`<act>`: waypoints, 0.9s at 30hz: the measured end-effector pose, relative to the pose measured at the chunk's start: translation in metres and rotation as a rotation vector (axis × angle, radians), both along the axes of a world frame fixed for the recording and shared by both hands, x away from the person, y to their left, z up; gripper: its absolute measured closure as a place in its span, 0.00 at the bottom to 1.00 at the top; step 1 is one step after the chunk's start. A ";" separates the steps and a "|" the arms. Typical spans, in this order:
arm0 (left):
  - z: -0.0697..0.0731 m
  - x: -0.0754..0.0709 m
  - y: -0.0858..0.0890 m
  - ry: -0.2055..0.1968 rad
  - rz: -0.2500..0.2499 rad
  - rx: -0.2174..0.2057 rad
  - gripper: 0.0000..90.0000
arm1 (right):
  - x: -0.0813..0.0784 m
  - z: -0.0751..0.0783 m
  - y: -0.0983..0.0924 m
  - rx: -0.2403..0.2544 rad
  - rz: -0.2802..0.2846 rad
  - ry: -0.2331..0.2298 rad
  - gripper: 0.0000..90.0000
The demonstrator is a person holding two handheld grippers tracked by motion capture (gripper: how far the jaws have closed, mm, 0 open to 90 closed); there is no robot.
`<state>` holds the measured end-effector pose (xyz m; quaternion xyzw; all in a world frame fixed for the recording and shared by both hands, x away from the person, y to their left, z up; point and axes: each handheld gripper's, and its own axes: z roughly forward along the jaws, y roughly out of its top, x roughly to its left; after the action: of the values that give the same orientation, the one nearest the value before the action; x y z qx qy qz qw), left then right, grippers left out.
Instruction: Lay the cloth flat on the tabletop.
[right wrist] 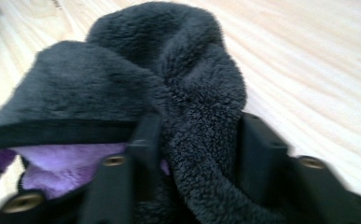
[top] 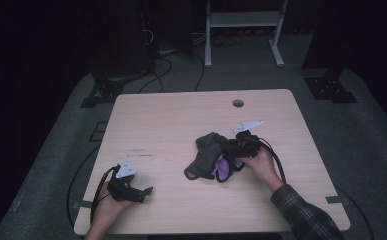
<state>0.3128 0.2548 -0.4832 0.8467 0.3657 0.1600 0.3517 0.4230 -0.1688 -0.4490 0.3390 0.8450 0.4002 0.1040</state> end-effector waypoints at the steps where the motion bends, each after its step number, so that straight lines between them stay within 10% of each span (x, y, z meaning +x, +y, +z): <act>1: 0.000 0.000 0.000 0.005 -0.001 -0.001 0.00 | -0.001 0.002 -0.002 -0.002 -0.002 -0.009 0.44; 11: 0.016 -0.005 -0.023 -0.009 -0.086 -0.054 0.00 | -0.026 0.034 -0.044 0.062 -0.049 -0.087 0.29; 27: 0.042 -0.001 -0.103 -0.078 -0.289 -0.106 0.24 | -0.062 0.011 -0.094 0.029 -0.098 -0.027 0.29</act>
<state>0.3122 0.1521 -0.4416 0.8639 0.2343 0.1209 0.4291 0.3606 -0.2633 -0.4378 0.3762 0.8200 0.4115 0.1297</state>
